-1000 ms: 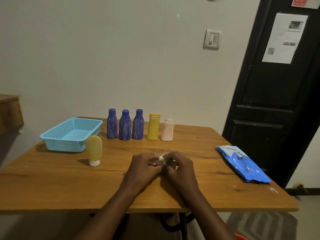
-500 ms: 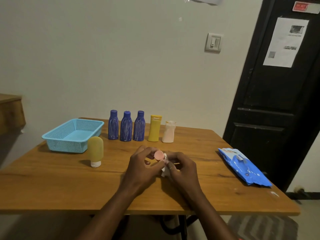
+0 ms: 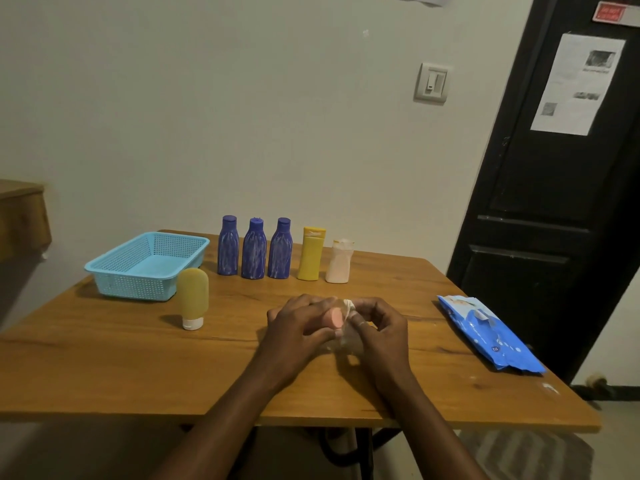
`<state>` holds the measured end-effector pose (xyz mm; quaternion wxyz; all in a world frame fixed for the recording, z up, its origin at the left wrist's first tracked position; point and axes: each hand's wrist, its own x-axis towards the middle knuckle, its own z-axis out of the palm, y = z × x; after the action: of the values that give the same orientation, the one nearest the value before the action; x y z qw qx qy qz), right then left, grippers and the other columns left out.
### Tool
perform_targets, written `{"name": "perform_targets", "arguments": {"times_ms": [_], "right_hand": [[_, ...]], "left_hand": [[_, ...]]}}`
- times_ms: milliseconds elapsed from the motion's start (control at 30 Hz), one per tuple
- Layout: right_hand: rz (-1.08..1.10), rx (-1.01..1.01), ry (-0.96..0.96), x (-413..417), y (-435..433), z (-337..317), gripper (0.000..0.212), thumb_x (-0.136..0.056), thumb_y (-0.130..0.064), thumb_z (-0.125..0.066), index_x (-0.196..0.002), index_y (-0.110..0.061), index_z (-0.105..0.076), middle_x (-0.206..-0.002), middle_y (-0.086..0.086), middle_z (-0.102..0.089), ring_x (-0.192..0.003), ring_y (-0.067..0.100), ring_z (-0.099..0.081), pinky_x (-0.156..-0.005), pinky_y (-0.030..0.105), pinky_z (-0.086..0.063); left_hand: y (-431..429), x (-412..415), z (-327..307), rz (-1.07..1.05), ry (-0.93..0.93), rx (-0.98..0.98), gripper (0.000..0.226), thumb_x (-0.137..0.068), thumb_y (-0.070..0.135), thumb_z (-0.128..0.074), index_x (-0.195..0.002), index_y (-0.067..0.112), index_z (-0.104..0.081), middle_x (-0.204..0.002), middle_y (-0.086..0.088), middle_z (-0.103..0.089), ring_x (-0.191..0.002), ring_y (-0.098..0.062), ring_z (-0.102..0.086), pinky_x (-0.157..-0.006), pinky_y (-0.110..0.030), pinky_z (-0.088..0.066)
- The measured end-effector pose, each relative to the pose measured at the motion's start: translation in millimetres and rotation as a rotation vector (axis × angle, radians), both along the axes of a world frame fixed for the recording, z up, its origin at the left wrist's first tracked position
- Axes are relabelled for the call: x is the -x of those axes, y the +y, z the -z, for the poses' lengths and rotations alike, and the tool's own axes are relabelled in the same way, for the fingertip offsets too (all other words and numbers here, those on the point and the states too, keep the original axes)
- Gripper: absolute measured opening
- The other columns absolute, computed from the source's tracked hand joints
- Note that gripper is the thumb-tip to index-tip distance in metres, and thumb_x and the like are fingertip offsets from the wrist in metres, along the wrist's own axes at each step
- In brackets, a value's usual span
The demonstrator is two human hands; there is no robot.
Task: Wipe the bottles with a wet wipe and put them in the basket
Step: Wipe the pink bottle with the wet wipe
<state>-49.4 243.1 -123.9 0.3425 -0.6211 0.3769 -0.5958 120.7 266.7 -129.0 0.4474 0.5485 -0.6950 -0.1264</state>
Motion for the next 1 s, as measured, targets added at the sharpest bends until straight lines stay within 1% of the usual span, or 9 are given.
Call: {"name": "perform_targets", "arguments": {"times_ms": [100, 200, 333, 433, 533, 633, 733, 833, 1000], "right_hand": [[-0.013, 0.117, 0.146, -4.1, 4.5, 0.7, 0.020, -0.092, -0.003, -0.068, -0.098, -0.021, -0.074, -0.097, -0.007, -0.073, -0.097, 0.014, -0.068, -0.078, 0.030, -0.059], [-0.010, 0.170, 0.255, -7.3, 7.2, 2.9, 0.024, -0.089, -0.001, -0.068, -0.094, -0.024, -0.075, -0.097, -0.011, -0.072, -0.097, 0.012, -0.066, -0.076, 0.022, -0.055], [0.024, -0.021, 0.214, -3.5, 4.5, 3.6, 0.019, -0.089, -0.005, -0.068, -0.083, -0.021, -0.076, -0.084, -0.005, -0.073, -0.083, 0.011, -0.067, -0.071, 0.027, -0.057], [0.065, -0.116, 0.212, -4.6, 3.0, 3.9, 0.017, -0.091, -0.006, -0.066, -0.085, -0.020, -0.075, -0.084, -0.002, -0.073, -0.082, 0.012, -0.069, -0.070, 0.027, -0.060], [0.025, -0.072, 0.209, -5.0, 5.0, 1.9, 0.019, -0.093, -0.007, -0.066, -0.092, -0.023, -0.076, -0.090, -0.007, -0.074, -0.088, 0.007, -0.068, -0.073, 0.022, -0.058], [-0.019, -0.016, 0.193, -2.8, 8.1, -0.4, 0.017, -0.092, -0.007, -0.069, -0.092, -0.020, -0.079, -0.093, -0.005, -0.075, -0.090, 0.009, -0.068, -0.076, 0.025, -0.059], [-0.025, -0.078, 0.159, -1.6, 8.8, 0.1, 0.017, -0.089, -0.003, -0.070, -0.085, -0.017, -0.080, -0.085, -0.001, -0.076, -0.083, 0.013, -0.070, -0.071, 0.026, -0.059], [0.023, -0.154, 0.153, -2.6, 6.3, 1.6, 0.019, -0.088, -0.002, -0.068, -0.081, -0.016, -0.079, -0.081, 0.000, -0.076, -0.081, 0.014, -0.072, -0.072, 0.029, -0.060], [0.063, 0.041, 0.372, -6.8, 8.9, -0.4, 0.026, -0.088, -0.003, -0.067, -0.087, -0.027, -0.078, -0.091, -0.011, -0.072, -0.091, 0.004, -0.065, -0.076, 0.018, -0.054]], "left_hand": [[2.1, 0.2, -2.7, -0.072, -0.032, -0.009, 0.064, -0.091, 0.043, -0.071, -0.149, 0.043, -0.044, -0.132, 0.023, -0.052, -0.123, -0.005, -0.041, -0.099, -0.032, -0.031], [2.1, -2.5, -1.9, -0.088, -0.062, -0.015, 0.047, -0.093, 0.040, -0.068, -0.138, 0.039, -0.055, -0.132, 0.019, -0.057, -0.121, -0.007, -0.042, -0.095, -0.032, -0.034], [-0.1, -2.7, 3.0, -0.108, -0.127, -0.047, 0.043, -0.089, 0.051, -0.067, -0.130, 0.042, -0.061, -0.129, 0.018, -0.062, -0.120, -0.012, -0.047, -0.088, -0.030, -0.037], [-2.2, -0.6, 4.1, -0.100, -0.174, -0.037, 0.046, -0.086, 0.057, -0.068, -0.128, 0.042, -0.062, -0.124, 0.019, -0.065, -0.117, -0.011, -0.051, -0.090, -0.030, -0.039], [-0.8, -0.5, 2.8, -0.097, -0.156, -0.025, 0.042, -0.086, 0.055, -0.069, -0.126, 0.042, -0.063, -0.122, 0.019, -0.066, -0.114, -0.010, -0.051, -0.090, -0.031, -0.039], [2.9, 0.1, -1.0, -0.089, -0.152, 0.004, 0.035, -0.091, 0.045, -0.067, -0.126, 0.038, -0.064, -0.121, 0.015, -0.067, -0.107, -0.005, -0.050, -0.093, -0.031, -0.037], [6.4, 2.4, -4.6, -0.070, -0.178, 0.014, 0.033, -0.092, 0.042, -0.068, -0.124, 0.034, -0.065, -0.118, 0.015, -0.067, -0.100, 0.000, -0.046, -0.097, -0.032, -0.036], [8.2, 3.7, -4.7, -0.055, -0.201, -0.006, 0.035, -0.089, 0.045, -0.070, -0.122, 0.036, -0.064, -0.118, 0.015, -0.066, -0.098, 0.000, -0.042, -0.093, -0.031, -0.033], [11.0, 4.1, -7.9, -0.005, -0.177, -0.013, 0.041, -0.086, 0.043, -0.073, -0.118, 0.039, -0.048, -0.112, 0.018, -0.062, -0.103, -0.003, -0.050, -0.096, -0.033, -0.036]]}}
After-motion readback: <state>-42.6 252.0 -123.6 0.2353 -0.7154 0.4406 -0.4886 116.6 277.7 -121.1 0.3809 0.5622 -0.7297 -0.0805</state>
